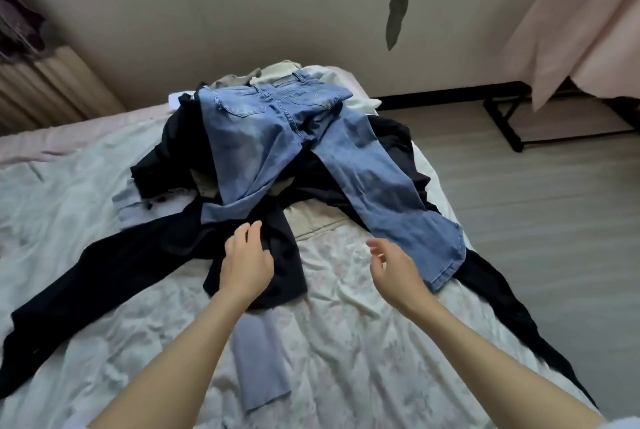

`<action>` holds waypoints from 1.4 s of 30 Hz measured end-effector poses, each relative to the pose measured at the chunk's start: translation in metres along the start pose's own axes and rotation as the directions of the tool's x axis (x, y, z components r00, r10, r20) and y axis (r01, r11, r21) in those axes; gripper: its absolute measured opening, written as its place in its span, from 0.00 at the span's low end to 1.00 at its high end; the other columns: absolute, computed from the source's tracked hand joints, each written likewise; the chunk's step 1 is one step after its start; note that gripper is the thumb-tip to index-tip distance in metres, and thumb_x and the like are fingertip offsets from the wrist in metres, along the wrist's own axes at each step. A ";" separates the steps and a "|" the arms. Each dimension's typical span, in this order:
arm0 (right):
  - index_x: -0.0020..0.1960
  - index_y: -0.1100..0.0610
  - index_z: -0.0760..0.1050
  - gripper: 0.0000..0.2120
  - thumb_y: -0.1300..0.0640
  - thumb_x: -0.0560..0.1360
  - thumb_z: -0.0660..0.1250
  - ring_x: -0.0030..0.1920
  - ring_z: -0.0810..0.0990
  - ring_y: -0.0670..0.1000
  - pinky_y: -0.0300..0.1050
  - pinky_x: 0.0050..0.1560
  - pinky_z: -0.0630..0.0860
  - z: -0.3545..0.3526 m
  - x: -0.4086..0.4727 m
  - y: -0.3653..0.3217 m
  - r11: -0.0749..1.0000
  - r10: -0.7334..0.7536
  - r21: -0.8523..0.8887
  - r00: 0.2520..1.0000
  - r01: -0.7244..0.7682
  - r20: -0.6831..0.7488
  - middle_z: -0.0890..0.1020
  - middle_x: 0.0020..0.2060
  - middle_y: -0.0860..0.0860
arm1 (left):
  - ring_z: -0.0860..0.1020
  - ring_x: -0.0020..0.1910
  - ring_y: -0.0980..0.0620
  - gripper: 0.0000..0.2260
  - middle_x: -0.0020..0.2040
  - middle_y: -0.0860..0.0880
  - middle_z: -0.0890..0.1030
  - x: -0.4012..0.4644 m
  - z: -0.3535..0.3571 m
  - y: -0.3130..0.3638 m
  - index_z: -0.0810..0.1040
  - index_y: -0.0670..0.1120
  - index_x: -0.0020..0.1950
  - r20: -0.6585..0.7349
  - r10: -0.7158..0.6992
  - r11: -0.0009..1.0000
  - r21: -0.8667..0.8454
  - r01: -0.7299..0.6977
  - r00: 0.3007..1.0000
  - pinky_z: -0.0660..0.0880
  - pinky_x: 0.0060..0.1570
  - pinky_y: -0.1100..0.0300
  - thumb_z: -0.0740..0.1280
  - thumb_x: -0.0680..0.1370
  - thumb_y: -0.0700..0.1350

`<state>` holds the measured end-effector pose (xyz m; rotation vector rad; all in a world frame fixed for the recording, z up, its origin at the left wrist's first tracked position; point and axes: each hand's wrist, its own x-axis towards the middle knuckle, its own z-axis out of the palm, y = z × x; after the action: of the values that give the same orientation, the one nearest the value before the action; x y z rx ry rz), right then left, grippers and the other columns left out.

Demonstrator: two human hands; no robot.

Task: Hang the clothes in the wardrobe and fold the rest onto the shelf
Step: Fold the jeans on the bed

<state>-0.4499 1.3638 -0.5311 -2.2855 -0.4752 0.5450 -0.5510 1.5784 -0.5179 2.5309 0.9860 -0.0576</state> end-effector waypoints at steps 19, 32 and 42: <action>0.59 0.51 0.74 0.12 0.54 0.80 0.55 0.56 0.74 0.44 0.39 0.57 0.71 0.096 0.101 -0.014 0.902 0.104 0.412 0.991 -0.129 0.082 0.78 0.57 0.51 | 0.73 0.30 0.40 0.08 0.34 0.40 0.75 0.096 0.041 -0.019 0.77 0.35 0.43 -0.505 0.313 0.943 0.066 -0.325 0.804 0.71 0.35 0.47 0.62 0.77 0.39; 0.51 0.64 0.74 0.06 0.68 0.76 0.60 0.42 0.76 0.52 0.44 0.42 0.74 0.042 0.060 -0.126 0.529 0.232 0.794 0.951 -0.299 0.203 0.78 0.41 0.56 | 0.68 0.32 0.48 0.12 0.32 0.45 0.73 -0.046 -0.013 -0.001 0.77 0.38 0.38 -0.336 0.528 0.814 -0.061 -0.578 0.780 0.63 0.34 0.56 0.59 0.76 0.42; 0.54 0.64 0.75 0.11 0.69 0.75 0.58 0.46 0.76 0.53 0.50 0.46 0.74 0.029 -0.157 -0.034 0.692 0.405 0.483 0.843 -0.536 0.355 0.79 0.48 0.62 | 0.75 0.31 0.48 0.02 0.33 0.49 0.76 -0.248 0.013 -0.022 0.81 0.44 0.39 0.041 0.481 0.854 -0.246 -0.458 0.876 0.64 0.34 0.61 0.68 0.70 0.40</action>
<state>-0.6026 1.3275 -0.4875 -1.7440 0.1980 1.0557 -0.7493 1.4291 -0.4912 2.4503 0.2893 0.0691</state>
